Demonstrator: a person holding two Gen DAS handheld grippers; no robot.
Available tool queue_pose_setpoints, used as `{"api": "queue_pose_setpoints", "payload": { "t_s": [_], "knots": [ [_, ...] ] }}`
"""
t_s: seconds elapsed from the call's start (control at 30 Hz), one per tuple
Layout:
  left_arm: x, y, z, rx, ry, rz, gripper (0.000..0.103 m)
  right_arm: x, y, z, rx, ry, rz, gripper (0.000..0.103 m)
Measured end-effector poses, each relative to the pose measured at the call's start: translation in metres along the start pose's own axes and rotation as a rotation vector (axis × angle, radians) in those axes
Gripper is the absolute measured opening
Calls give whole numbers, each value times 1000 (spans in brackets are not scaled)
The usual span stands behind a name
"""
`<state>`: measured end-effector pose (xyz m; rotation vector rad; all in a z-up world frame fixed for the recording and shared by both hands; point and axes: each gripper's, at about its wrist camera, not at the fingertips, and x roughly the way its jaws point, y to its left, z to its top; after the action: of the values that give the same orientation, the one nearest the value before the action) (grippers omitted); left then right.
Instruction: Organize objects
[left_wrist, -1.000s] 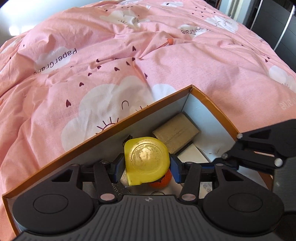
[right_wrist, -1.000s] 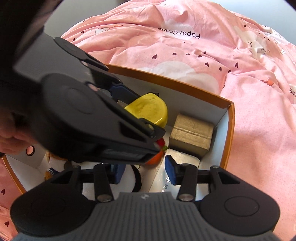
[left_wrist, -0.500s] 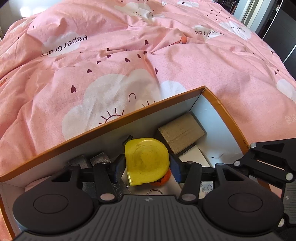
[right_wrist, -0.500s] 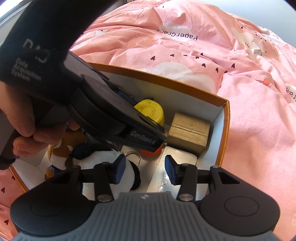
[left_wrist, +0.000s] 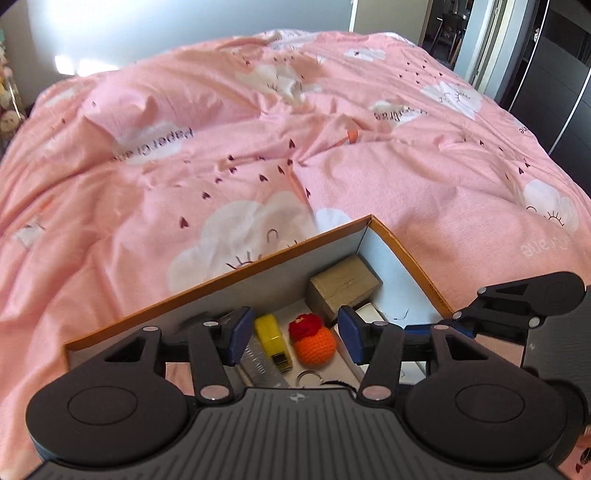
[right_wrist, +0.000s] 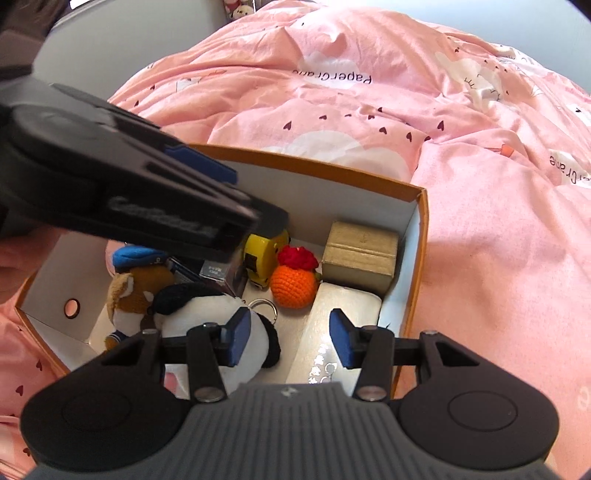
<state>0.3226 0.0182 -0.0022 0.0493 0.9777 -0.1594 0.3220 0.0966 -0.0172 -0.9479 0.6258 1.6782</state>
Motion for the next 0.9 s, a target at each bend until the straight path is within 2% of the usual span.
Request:
{"api": "queue_pose_setpoints", "payload": {
  "t_s": [0.17, 0.3, 0.4, 0.5, 0.63, 0.77, 0.9],
  "knots": [
    [-57, -2, -18, 3, -124, 48, 61, -39, 16, -6, 34, -81, -10, 50],
    [-97, 7, -46, -82, -260, 98, 61, -70, 34, -7, 40, -169, -32, 51],
    [-115, 10, -71, -146, -316, 153, 61, -95, 50, -12, 47, -239, -51, 54],
    [-128, 7, -93, -199, -342, 162, 61, -112, 68, -17, 52, -292, -105, 56],
    [-137, -1, -119, -235, -338, 148, 60, -129, 89, -33, 66, -366, -118, 60],
    [-143, -12, -143, -208, -331, 159, 61, -132, 107, -56, 76, -409, -159, 63],
    [-145, -22, -165, -167, -298, 180, 61, -128, 119, -80, 64, -390, -204, 65]
  ]
}}
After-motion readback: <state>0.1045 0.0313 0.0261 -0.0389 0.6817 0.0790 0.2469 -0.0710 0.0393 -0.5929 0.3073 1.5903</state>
